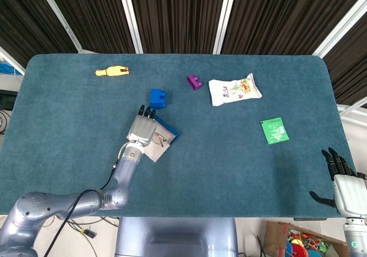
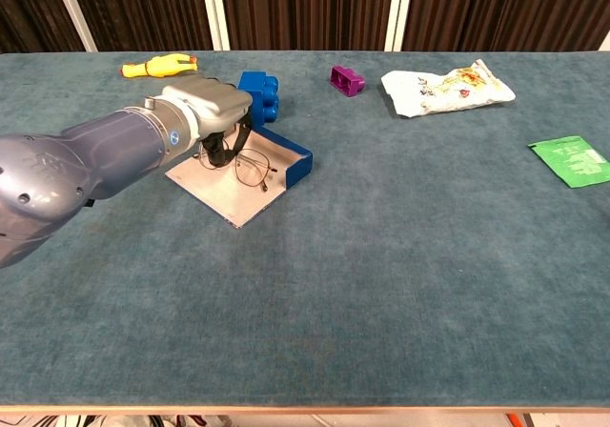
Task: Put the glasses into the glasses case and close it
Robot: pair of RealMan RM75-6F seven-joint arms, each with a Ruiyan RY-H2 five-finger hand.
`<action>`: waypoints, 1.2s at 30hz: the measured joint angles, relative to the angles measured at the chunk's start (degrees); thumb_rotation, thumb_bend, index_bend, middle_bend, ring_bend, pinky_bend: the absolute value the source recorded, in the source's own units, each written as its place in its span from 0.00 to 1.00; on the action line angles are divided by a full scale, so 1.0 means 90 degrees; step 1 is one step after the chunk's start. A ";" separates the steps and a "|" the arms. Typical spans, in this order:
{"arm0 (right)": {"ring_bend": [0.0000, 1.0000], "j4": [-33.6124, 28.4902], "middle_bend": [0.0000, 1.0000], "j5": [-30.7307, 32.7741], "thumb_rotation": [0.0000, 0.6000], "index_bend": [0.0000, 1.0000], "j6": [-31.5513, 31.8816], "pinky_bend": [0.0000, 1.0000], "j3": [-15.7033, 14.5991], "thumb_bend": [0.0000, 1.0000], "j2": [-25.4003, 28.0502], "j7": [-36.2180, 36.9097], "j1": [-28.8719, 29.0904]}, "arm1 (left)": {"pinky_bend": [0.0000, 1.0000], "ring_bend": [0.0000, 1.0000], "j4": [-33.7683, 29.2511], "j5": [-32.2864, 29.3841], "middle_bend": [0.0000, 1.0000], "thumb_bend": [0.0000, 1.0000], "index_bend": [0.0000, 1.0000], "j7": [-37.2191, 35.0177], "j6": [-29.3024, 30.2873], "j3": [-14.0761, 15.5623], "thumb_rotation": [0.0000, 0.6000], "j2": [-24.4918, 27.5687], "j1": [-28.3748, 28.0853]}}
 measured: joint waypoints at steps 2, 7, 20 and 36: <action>0.11 -0.0001 0.00 0.0002 1.00 0.02 0.0000 0.28 0.0000 0.18 0.0002 0.0002 -0.0001 | 0.00 0.00 0.0066 -0.0020 0.11 0.47 0.57 0.0005 -0.0004 -0.0023 1.00 -0.0041 -0.0022; 0.11 -0.0011 0.00 0.0017 1.00 0.02 -0.0014 0.28 0.0002 0.18 0.0004 0.0016 0.0001 | 0.00 0.00 0.0152 0.0025 0.11 0.46 0.57 -0.0003 -0.0013 -0.0043 1.00 -0.0131 -0.0073; 0.11 -0.0030 0.00 0.0023 1.00 0.02 -0.0029 0.28 -0.0006 0.18 0.0015 0.0019 0.0001 | 0.00 0.00 0.0240 0.0293 0.11 0.46 0.57 -0.0032 0.0073 -0.0040 1.00 -0.0258 -0.0149; 0.11 -0.0063 0.00 0.0083 1.00 0.02 -0.0070 0.28 0.0001 0.18 0.0033 0.0011 0.0007 | 0.00 0.00 0.0510 0.0346 0.07 0.44 0.35 0.0081 0.0062 -0.0012 1.00 -0.0412 -0.0158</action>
